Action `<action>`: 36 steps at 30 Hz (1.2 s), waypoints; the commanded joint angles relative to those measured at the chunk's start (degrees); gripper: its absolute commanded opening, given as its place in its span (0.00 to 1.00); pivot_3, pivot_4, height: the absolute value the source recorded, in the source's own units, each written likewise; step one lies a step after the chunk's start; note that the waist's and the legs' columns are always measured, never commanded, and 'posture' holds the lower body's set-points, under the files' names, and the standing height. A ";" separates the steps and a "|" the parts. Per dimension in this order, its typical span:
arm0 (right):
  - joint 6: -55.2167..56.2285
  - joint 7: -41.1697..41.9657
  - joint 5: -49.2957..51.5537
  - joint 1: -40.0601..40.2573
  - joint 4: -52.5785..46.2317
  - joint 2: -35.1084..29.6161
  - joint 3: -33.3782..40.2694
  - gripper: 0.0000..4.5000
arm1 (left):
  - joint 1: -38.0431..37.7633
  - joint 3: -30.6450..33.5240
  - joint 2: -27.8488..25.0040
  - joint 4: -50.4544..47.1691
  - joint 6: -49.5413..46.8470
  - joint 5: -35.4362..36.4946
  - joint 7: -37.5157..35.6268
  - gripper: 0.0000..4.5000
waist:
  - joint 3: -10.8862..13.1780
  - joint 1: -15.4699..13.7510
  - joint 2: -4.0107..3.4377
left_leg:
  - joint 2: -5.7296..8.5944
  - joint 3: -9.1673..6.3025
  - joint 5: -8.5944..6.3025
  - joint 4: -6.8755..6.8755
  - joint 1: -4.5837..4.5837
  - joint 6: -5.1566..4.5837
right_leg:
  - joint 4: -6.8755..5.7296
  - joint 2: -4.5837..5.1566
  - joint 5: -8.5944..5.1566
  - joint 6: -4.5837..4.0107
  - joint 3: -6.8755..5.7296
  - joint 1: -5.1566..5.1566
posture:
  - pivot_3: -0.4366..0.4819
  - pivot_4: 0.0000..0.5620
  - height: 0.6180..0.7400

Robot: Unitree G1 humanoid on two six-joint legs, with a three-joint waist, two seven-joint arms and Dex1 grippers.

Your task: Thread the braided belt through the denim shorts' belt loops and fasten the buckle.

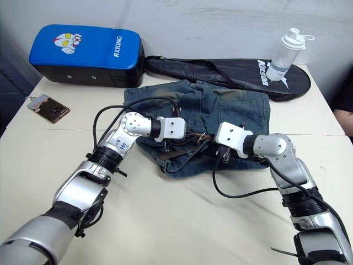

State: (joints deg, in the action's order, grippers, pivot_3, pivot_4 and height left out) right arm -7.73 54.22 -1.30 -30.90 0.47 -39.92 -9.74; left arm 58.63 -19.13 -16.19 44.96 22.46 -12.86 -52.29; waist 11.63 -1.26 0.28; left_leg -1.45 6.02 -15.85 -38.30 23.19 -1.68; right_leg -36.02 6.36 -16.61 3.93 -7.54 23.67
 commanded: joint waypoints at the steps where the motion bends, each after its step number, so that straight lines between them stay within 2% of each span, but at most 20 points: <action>1: 0.50 -0.55 0.02 -1.34 -1.04 -0.14 0.94 0.02 | -0.08 -0.20 1.93 -1.76 0.66 1.19 -0.31 0.00 | 0.00 -0.01 0.00 | 0.00 0.00 0.00 0.00 0.00 0.00 | 0.00 0.00 0.00 0.00 0.00 0.00 | 0.48 0.27 1.00; 7: -2.68 1.72 3.45 0.72 -5.10 0.66 0.87 0.02 | 0.72 0.49 6.00 -0.10 -4.18 0.85 4.19 0.00 | -0.01 -0.13 0.02 | 0.00 -0.02 0.00 -0.02 0.00 -0.01 | -0.02 0.00 0.00 0.00 -0.01 -0.02 | 0.48 0.27 1.00; 14: -8.06 2.37 5.62 1.99 -7.22 0.94 2.38 0.02 | -1.90 -0.14 9.80 -3.83 -8.36 1.68 4.21 0.00 | -0.02 -0.09 0.03 | 0.00 0.00 -0.02 -0.05 0.00 -0.04 | -0.02 -0.01 0.02 0.04 0.02 -0.02 | 0.48 0.27 1.00; 19: -16.41 2.25 9.93 2.49 -9.41 1.68 4.97 0.02 | -3.42 -0.41 11.19 -6.13 -11.04 1.47 3.66 0.00 | -0.03 -0.28 0.04 | 0.03 -0.03 -0.05 -0.16 0.01 -0.09 | -0.01 0.05 0.03 0.05 0.00 -0.06 | 0.48 0.27 1.00; 21: -21.12 2.59 12.23 2.05 -10.28 1.12 6.60 0.25 | -4.06 -0.58 11.06 -6.99 -11.88 1.31 3.40 0.00 | -0.03 -0.25 0.04 | 0.03 -0.01 -0.06 -0.18 0.01 -0.11 | -0.01 0.06 0.03 0.05 0.01 -0.05 | 0.48 0.27 1.00; 24: -25.93 3.99 14.68 1.32 -11.22 -1.28 8.05 0.51 | -4.80 -0.57 10.47 -7.86 -12.58 1.11 2.98 0.00 | -0.03 -0.25 0.04 | 0.02 -0.02 -0.07 -0.18 0.02 -0.13 | -0.02 0.08 0.03 0.05 0.01 -0.05 | 0.48 0.27 1.00; 28: -30.05 6.47 18.52 0.00 -11.85 -5.15 10.39 0.95 | -5.95 -0.65 9.33 -9.17 -13.05 1.09 2.11 0.00 | -0.03 -0.21 0.04 | 0.03 -0.01 -0.12 -0.21 0.03 -0.20 | 0.02 0.10 0.03 0.05 0.03 -0.04 | 0.48 0.27 1.00; 29: -29.63 7.55 19.34 -0.38 -11.84 -6.15 10.75 0.98 | -6.19 -0.70 9.07 -9.41 -13.07 1.06 1.94 0.00 | -0.03 -0.18 0.04 | 0.02 -0.01 -0.13 -0.22 0.03 -0.21 | 0.02 0.11 0.03 0.05 0.04 -0.05 | 0.48 0.27 1.00; 34: -25.46 10.80 20.98 -0.91 -9.87 -9.40 12.09 0.98 | -6.39 -0.82 8.71 -9.80 -13.34 1.13 1.86 0.00 | -0.04 -0.24 0.05 | 0.01 0.00 -0.15 -0.25 0.02 -0.24 | 0.05 0.13 0.03 0.05 0.04 -0.06 | 0.48 0.27 1.00; 36: -21.18 10.29 18.39 -2.57 -6.57 -10.26 11.41 0.98 | -5.96 -0.74 8.93 -9.57 -13.51 1.19 2.16 0.00 | -0.04 -0.18 0.07 | 0.00 0.01 -0.16 -0.27 0.02 -0.25 | 0.07 0.14 0.03 0.05 0.05 -0.06 | 0.48 0.27 1.00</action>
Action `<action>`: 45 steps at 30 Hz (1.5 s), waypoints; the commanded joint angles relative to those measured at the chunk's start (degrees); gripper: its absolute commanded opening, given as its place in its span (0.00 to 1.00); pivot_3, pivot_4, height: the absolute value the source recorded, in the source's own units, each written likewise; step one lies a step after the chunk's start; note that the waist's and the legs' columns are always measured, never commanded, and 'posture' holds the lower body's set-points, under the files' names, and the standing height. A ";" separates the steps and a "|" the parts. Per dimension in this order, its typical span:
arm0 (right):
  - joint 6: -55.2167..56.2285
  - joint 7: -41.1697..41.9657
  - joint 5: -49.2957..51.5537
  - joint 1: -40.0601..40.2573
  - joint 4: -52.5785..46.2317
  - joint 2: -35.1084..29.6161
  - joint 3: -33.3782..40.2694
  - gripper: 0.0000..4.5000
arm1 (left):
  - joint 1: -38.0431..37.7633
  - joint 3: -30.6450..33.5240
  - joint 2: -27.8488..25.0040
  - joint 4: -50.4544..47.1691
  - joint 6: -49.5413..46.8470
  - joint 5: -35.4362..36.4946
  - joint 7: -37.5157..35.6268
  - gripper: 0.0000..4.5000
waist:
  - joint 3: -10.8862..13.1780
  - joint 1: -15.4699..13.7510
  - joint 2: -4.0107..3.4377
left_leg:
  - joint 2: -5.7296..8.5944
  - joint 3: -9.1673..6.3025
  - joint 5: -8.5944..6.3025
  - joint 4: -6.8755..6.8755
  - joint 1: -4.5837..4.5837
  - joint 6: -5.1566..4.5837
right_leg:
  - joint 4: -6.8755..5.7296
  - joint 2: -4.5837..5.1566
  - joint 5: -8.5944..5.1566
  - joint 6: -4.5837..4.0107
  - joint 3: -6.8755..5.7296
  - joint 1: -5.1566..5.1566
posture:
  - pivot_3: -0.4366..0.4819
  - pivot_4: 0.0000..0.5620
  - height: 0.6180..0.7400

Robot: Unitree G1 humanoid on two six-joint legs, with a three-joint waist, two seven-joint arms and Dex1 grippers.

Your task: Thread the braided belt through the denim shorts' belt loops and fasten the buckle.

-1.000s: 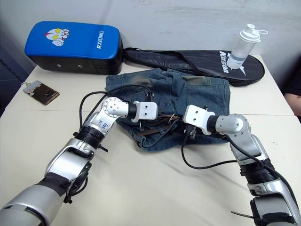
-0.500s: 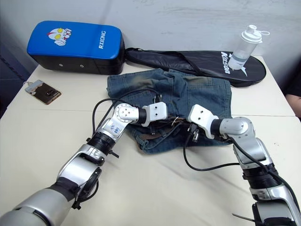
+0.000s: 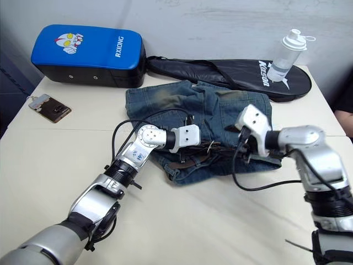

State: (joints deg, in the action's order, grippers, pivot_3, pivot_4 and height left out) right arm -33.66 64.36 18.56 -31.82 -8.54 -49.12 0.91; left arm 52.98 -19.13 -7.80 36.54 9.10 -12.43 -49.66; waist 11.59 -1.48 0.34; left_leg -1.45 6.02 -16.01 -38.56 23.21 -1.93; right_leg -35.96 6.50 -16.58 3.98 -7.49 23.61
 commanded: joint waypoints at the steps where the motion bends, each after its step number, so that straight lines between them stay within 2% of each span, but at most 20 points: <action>1: 8.04 -0.65 -3.72 -2.58 4.26 -1.08 -0.29 0.98 | -0.07 -0.70 0.70 -1.00 -0.22 0.78 -0.30 0.00 | 0.00 0.07 0.00 | 0.01 0.02 -0.01 -0.01 0.00 0.00 | -0.01 0.00 0.00 0.00 0.01 0.00 | 0.48 0.27 1.00; 9: 27.27 -4.69 -16.09 -4.60 13.36 1.61 -8.13 0.98 | 0.64 -0.62 1.30 -0.48 -0.11 0.80 0.25 0.00 | 0.00 0.01 0.00 | 0.04 0.09 0.00 -0.10 0.01 0.00 | -0.04 -0.04 0.02 0.04 0.03 0.01 | 0.48 0.27 1.00; 17: 32.26 -4.40 -17.69 -2.93 14.83 3.66 -9.25 0.98 | 0.77 -0.66 0.95 -0.57 0.15 0.82 0.19 0.00 | 0.00 0.16 0.00 | 0.01 0.14 -0.02 -0.19 0.00 -0.03 | -0.05 -0.05 0.05 0.09 0.10 0.00 | 0.48 0.27 1.00; 20: 31.95 -3.81 -17.62 -2.43 14.96 4.02 -9.61 0.80 | 1.24 -0.56 1.26 -0.22 0.21 0.86 0.41 0.00 | 0.00 0.09 0.00 | 0.01 0.14 -0.02 -0.20 0.00 -0.03 | -0.05 -0.04 0.05 0.09 0.10 0.00 | 0.48 0.27 1.00; 23: 31.40 -3.36 -17.68 -1.84 14.77 4.27 -9.67 0.51 | 1.62 -0.44 1.49 0.12 0.25 0.93 0.55 0.00 | 0.00 0.06 0.00 | 0.02 0.14 -0.03 -0.21 0.01 -0.05 | -0.05 -0.04 0.05 0.09 0.10 0.00 | 0.48 0.27 1.00; 24: 31.26 -3.24 -17.72 -1.61 14.74 4.22 -9.61 0.37 | 1.73 -0.42 1.50 0.26 0.34 0.92 0.62 0.00 | 0.00 0.05 0.00 | 0.02 0.14 -0.03 -0.21 0.01 -0.05 | -0.05 -0.03 0.05 0.09 0.10 0.00 | 0.48 0.27 1.00; 28: 30.88 -2.71 -17.69 -1.36 15.20 3.94 -9.34 0.00 | 2.00 -0.34 1.37 0.63 0.56 0.93 0.85 0.00 | 0.00 0.10 0.00 | 0.02 0.14 -0.04 -0.23 0.01 -0.07 | -0.05 -0.03 0.05 0.09 0.11 0.00 | 0.48 0.27 1.00; 32: 30.76 -2.33 -17.45 -1.56 15.58 3.88 -9.11 0.00 | 2.19 0.59 1.41 0.90 0.24 1.15 2.48 0.00 | 0.00 0.08 0.00 | 0.01 0.14 -0.05 -0.25 0.01 -0.08 | -0.05 -0.03 0.05 0.09 0.11 0.00 | 0.48 0.27 1.00; 35: 31.06 -2.31 -17.50 -1.67 15.91 3.98 -9.16 0.00 | 2.42 3.42 2.06 -0.53 -3.72 4.99 1.37 0.27 | 0.00 0.08 0.00 | 0.01 0.14 -0.06 -0.28 0.02 -0.09 | -0.06 -0.02 0.05 0.09 0.10 0.00 | 0.48 0.27 1.00; 39: 31.94 -2.17 -17.70 -1.55 16.74 3.88 -9.27 0.00 | 2.20 5.77 -0.16 -6.11 -8.34 6.65 1.35 0.63 | 0.00 0.13 0.00 | 0.00 0.14 -0.07 -0.30 0.05 -0.10 | -0.06 -0.02 0.05 0.10 0.11 0.01 | 0.48 0.27 1.00; 42: 32.96 -2.06 -18.04 -1.59 17.87 3.44 -9.23 0.00 | -0.32 6.91 -4.60 -16.03 -18.09 10.02 -4.12 0.92 | 0.00 0.22 0.00 | 0.00 0.14 -0.07 -0.30 0.06 -0.10 | -0.07 -0.03 0.05 0.10 0.12 0.01 | 0.48 0.27 1.00; 45: 33.68 -1.98 -18.20 -1.72 18.72 3.22 -9.17 0.00 | -2.65 9.77 -9.45 -26.06 -27.98 14.54 -6.82 0.92 | -0.01 0.43 -0.01 | -0.05 0.15 -0.07 -0.29 0.04 -0.08 | -0.12 -0.07 0.05 0.10 0.15 0.01 | 0.48 0.27 1.00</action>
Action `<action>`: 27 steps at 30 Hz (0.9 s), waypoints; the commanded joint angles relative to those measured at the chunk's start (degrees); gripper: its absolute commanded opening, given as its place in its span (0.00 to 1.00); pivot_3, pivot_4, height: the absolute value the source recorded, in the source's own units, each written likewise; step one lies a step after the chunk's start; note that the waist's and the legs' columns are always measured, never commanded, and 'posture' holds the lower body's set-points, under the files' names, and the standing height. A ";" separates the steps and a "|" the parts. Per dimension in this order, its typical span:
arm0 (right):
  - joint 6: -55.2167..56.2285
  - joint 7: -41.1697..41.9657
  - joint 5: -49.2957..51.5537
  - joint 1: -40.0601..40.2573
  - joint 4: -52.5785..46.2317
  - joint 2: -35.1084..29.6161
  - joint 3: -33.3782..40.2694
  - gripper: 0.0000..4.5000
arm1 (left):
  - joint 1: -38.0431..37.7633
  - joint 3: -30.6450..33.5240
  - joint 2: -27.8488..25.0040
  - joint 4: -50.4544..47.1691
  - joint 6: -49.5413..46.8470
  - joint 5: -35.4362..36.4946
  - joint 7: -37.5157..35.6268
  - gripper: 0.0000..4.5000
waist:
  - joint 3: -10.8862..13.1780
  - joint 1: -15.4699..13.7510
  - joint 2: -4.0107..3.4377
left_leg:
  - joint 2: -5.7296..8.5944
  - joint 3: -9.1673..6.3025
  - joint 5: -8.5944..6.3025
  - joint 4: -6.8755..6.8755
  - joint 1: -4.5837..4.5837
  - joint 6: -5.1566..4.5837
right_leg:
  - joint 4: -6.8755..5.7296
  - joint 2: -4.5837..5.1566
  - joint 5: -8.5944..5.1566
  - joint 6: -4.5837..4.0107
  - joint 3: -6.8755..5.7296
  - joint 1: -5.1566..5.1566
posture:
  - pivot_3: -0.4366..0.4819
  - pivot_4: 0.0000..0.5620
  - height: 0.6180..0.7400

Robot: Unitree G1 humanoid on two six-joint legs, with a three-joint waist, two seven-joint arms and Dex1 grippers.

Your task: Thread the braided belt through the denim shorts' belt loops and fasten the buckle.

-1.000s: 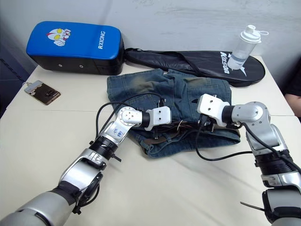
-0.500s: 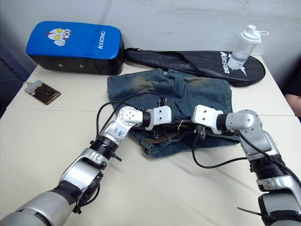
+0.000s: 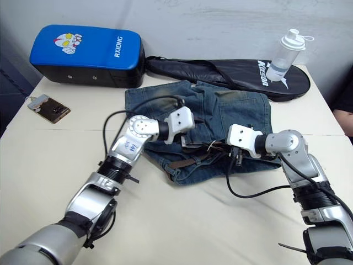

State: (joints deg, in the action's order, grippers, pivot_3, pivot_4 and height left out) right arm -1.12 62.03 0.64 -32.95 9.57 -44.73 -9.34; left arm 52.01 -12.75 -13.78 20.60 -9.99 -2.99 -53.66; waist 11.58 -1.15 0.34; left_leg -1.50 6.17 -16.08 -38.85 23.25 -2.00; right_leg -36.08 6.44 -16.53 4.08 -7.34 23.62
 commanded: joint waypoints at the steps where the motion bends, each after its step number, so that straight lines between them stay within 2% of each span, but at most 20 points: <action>1: 1.29 0.37 -0.27 -0.61 0.77 -1.20 1.09 0.00 | -2.25 4.19 -4.78 -12.69 -11.55 6.23 -3.19 0.92 | 0.00 0.15 0.00 | -0.04 0.02 -0.01 0.00 -0.01 0.02 | -0.04 -0.02 0.00 0.00 0.03 0.00 | 0.48 0.27 1.00; 2: 1.48 0.40 -0.30 -0.66 1.03 -1.19 1.09 0.00 | -3.08 5.45 -6.49 -15.89 -14.81 8.00 -3.80 0.92 | 0.00 0.20 -0.01 | -0.06 0.01 0.00 0.00 -0.01 0.02 | -0.09 -0.04 0.00 0.00 0.03 0.00 | 0.48 0.27 1.00; 5: 2.47 0.52 -0.45 -0.94 2.10 -1.12 0.98 0.00 | -7.46 8.35 -10.95 -26.32 -24.36 13.70 -5.10 0.76 | 0.00 0.33 -0.01 | -0.06 0.02 -0.01 -0.01 -0.01 0.03 | -0.19 -0.05 0.00 0.00 0.11 0.00 | 0.48 0.27 1.00; 7: 3.29 0.52 -0.56 -1.14 2.64 -1.06 0.94 0.00 | -11.60 6.85 -13.41 -31.97 -27.69 14.87 -5.59 0.58 | 0.00 0.33 -0.01 | -0.05 0.01 -0.01 -0.01 -0.01 0.04 | -0.18 -0.01 0.00 0.00 0.46 -0.01 | 0.48 0.27 1.00; 8: 3.67 0.54 -0.56 -1.23 2.83 -1.01 0.93 0.00 | -13.70 5.56 -14.22 -34.13 -29.06 15.12 -5.49 0.53 | 0.00 0.30 -0.01 | -0.05 0.01 -0.02 -0.01 -0.03 0.06 | -0.17 -0.01 0.00 0.00 0.57 -0.02 | 0.48 0.27 1.00; 9: 3.96 0.60 -0.60 -1.29 2.96 -0.99 0.92 0.00 | -15.30 4.36 -14.69 -35.68 -30.20 15.39 -5.19 0.42 | 0.00 0.23 -0.01 | -0.05 0.00 -0.03 -0.01 -0.05 0.07 | -0.16 -0.01 0.00 0.00 0.60 -0.04 | 0.48 0.27 1.00; 10: 4.24 0.64 -0.64 -1.35 3.05 -0.97 0.93 0.00 | -16.86 3.02 -15.02 -37.15 -31.52 15.61 -4.87 0.36 | 0.00 0.10 -0.01 | -0.04 0.00 -0.04 -0.01 -0.07 0.08 | -0.15 0.00 0.00 0.00 0.61 -0.07 | 0.48 0.27 1.00; 11: 4.47 0.70 -0.64 -1.38 3.13 -0.95 0.95 0.00 | -17.96 1.95 -15.07 -38.11 -32.67 15.73 -4.37 0.25 | 0.00 0.00 0.00 | -0.04 0.00 -0.04 -0.03 -0.07 0.08 | -0.14 -0.01 0.00 0.00 0.63 -0.07 | 0.48 0.27 1.00; 13: 4.69 0.82 -0.58 -1.40 3.08 -1.00 1.02 0.00 | -19.53 -1.42 -15.86 -38.53 -32.47 13.22 -2.95 0.07 | 0.00 -0.07 0.00 | -0.03 0.01 -0.05 -0.06 -0.06 0.08 | 0.04 0.00 0.00 0.00 0.67 -0.06 | 0.48 0.27 1.00; 14: 4.74 0.87 -0.53 -1.38 3.00 -1.06 1.08 0.00 | -19.87 -3.26 -16.39 -38.28 -31.81 11.31 -1.89 0.02 | 0.00 -0.08 0.00 | -0.04 0.01 -0.05 -0.06 -0.06 0.09 | 0.04 0.02 0.00 0.00 0.68 -0.06 | 0.48 0.27 1.00; 19: 4.36 1.22 0.02 -0.57 1.49 -1.64 1.71 0.00 | -21.02 -6.84 -14.88 -37.32 -34.71 9.75 3.13 0.02 | 0.00 -0.02 -0.01 | -0.08 0.03 -0.08 -0.05 -0.08 0.13 | 0.06 0.04 0.00 0.00 0.73 -0.05 | 0.48 0.27 1.00; 23: 5.84 1.11 0.31 0.39 0.48 -2.37 2.79 0.00 | -22.94 -10.94 -17.21 -38.62 -37.24 9.66 2.17 0.02 | 0.00 0.00 0.00 | -0.10 0.05 -0.09 -0.04 -0.09 0.13 | 0.06 0.04 0.00 0.00 0.76 -0.04 | 0.48 0.27 1.00; 27: 18.56 -0.27 -1.39 3.06 4.08 -7.14 5.66 0.00 | -25.40 -14.42 -21.75 -40.26 -38.22 9.40 -0.14 0.02 | -0.01 -0.09 -0.02 | -0.12 0.06 -0.13 -0.03 -0.12 0.16 | 0.09 0.05 -0.01 -0.02 0.78 -0.05 | 0.48 0.27 1.00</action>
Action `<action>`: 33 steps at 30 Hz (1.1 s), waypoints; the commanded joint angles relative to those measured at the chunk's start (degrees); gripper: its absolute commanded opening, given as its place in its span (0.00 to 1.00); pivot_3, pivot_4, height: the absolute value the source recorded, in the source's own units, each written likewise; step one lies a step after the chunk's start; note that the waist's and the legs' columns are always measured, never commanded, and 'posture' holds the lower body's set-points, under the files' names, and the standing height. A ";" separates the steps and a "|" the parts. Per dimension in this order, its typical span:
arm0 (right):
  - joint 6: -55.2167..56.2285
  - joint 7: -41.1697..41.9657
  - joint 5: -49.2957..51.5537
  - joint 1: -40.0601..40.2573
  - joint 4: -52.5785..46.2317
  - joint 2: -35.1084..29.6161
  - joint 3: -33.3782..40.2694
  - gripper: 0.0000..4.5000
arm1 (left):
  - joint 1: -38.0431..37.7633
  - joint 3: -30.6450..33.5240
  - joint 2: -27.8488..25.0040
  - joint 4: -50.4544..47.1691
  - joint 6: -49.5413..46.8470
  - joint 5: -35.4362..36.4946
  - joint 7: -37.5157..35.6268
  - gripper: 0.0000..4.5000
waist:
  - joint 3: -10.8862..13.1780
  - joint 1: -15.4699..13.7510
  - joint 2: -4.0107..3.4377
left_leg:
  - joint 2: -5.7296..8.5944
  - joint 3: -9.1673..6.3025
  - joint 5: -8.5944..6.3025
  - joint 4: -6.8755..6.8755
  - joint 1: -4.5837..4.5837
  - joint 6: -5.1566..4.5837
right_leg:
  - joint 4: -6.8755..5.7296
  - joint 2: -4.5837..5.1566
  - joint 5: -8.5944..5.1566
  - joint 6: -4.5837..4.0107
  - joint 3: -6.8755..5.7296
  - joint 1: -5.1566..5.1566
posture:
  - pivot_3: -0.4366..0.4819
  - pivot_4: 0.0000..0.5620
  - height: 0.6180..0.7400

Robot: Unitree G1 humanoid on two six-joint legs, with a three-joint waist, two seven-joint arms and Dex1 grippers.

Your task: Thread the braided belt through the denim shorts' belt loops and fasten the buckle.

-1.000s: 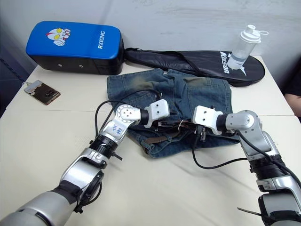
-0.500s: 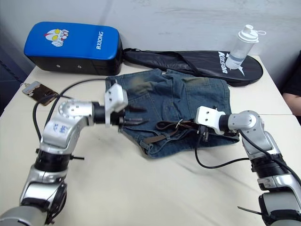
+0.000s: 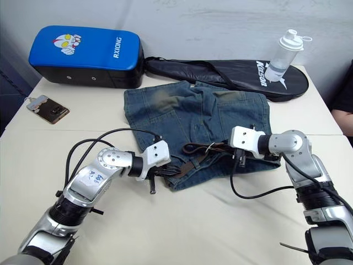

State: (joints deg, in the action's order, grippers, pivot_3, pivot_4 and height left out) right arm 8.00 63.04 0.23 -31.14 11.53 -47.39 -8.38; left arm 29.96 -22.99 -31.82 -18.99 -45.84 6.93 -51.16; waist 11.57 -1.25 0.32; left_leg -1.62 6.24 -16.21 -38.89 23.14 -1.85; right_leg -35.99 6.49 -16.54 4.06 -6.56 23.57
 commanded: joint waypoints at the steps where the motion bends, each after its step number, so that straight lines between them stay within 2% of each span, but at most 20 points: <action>1: 12.54 -2.12 -1.38 1.51 3.46 -5.40 5.23 0.00 | -3.65 -4.66 -4.40 -0.87 -2.42 -0.57 -2.75 0.02 | -0.01 0.05 -0.01 | 0.00 0.01 -0.02 0.03 -0.04 0.01 | 0.04 0.00 0.00 0.00 0.02 -0.02 | 0.48 0.27 1.00; 5: 29.03 -7.66 -4.25 4.47 13.76 -11.64 9.33 0.00 | -5.19 -6.82 -8.24 -1.08 -0.76 -2.58 -3.19 0.02 | -0.04 0.25 0.04 | -0.02 0.21 -0.07 0.08 -0.33 0.01 | 0.04 0.00 -0.01 -0.01 0.20 -0.16 | 0.48 0.27 1.00; 9: 42.05 -16.23 -10.32 8.91 27.78 -16.62 9.64 0.00 | -6.90 -8.37 -11.56 -0.61 3.50 -4.99 -2.70 0.02 | -0.09 0.98 0.10 | -0.04 0.57 -0.14 0.92 -1.58 0.16 | 0.35 -0.03 -0.17 -0.09 0.47 -1.03 | 0.48 0.27 1.00; 11: 46.68 -21.38 -13.44 10.73 31.73 -16.40 8.54 0.00 | -8.30 -8.77 -13.14 0.10 6.61 -6.51 -2.45 0.02 | -0.24 1.48 0.11 | -0.12 0.59 -0.32 1.02 -1.95 0.42 | 0.27 -0.05 -0.39 -0.15 0.53 -1.26 | 0.48 0.27 1.00; 17: 51.37 -29.62 -18.90 10.41 35.70 -12.73 5.02 0.00 | -11.09 -7.24 -13.91 1.45 12.61 -8.87 -0.46 0.02 | -1.37 2.88 -0.19 | -0.15 0.68 -0.33 1.23 -2.20 0.56 | 0.09 -0.10 -0.60 -0.17 0.71 -1.25 | 0.48 0.27 1.00; 20: 52.00 -27.86 -15.71 9.22 36.65 -9.95 3.66 0.00 | -12.71 -1.96 -10.78 1.17 12.69 -5.38 1.96 0.02 | -1.44 3.03 -0.05 | -0.15 0.69 -0.40 1.66 -3.01 0.77 | 0.21 -0.11 -0.77 -0.27 0.75 -1.91 | 0.48 0.27 1.00; 23: 51.83 -24.46 -12.48 8.08 36.88 -9.69 3.00 0.23 | -14.26 3.19 -9.73 -0.75 11.19 -0.14 0.32 0.21 | -1.50 3.01 -0.05 | -0.20 0.67 -0.55 1.78 -3.40 0.95 | 0.08 -0.12 -0.99 -0.40 0.76 -2.17 | 0.48 0.27 1.00; 26: 51.64 -20.80 -9.35 6.88 37.21 -10.83 3.22 0.53 | -16.40 9.08 -10.26 -3.37 9.57 5.43 -1.56 0.48 | -1.40 3.12 0.13 | -0.34 0.64 -0.58 1.82 -3.42 1.06 | -0.02 -0.21 -1.11 -0.55 0.73 -2.12 | 0.48 0.27 1.00; 30: 50.22 -13.18 -3.41 4.26 38.39 -13.74 4.55 0.99 | -19.60 21.06 -12.51 -6.71 6.61 15.01 -4.32 0.90 | -1.34 2.94 0.20 | -0.48 0.63 -0.67 1.79 -3.29 1.17 | -0.02 -0.30 -1.28 -0.61 0.69 -1.99 | 0.48 0.27 1.00; 31: 49.73 -11.48 -2.25 3.62 38.84 -14.15 4.80 1.00 | -20.01 23.46 -12.94 -7.18 5.87 16.95 -4.67 1.00 | -1.30 2.91 0.21 | -0.48 0.56 -0.67 1.78 -3.23 1.17 | -0.01 -0.30 -1.31 -0.61 0.63 -1.96 | 0.48 0.27 1.00; 33: 44.24 -3.91 3.77 1.33 39.38 -14.46 6.48 1.00 | -22.15 30.42 -14.08 -7.76 4.51 21.16 -5.52 1.00 | -1.26 2.84 0.24 | -0.49 0.45 -0.68 1.68 -2.95 1.17 | 0.00 -0.28 -1.31 -0.62 0.53 -1.77 | 0.48 0.27 1.00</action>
State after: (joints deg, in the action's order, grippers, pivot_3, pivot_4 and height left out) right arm 55.30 54.26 -1.15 -28.53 50.41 -60.53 -4.16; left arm 8.33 2.26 -44.87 -24.45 -40.54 24.45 -55.67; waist 10.31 1.59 0.56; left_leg -2.11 6.68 -16.89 -37.24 20.24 -0.68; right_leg -35.99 6.21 -17.84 3.44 -6.03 21.84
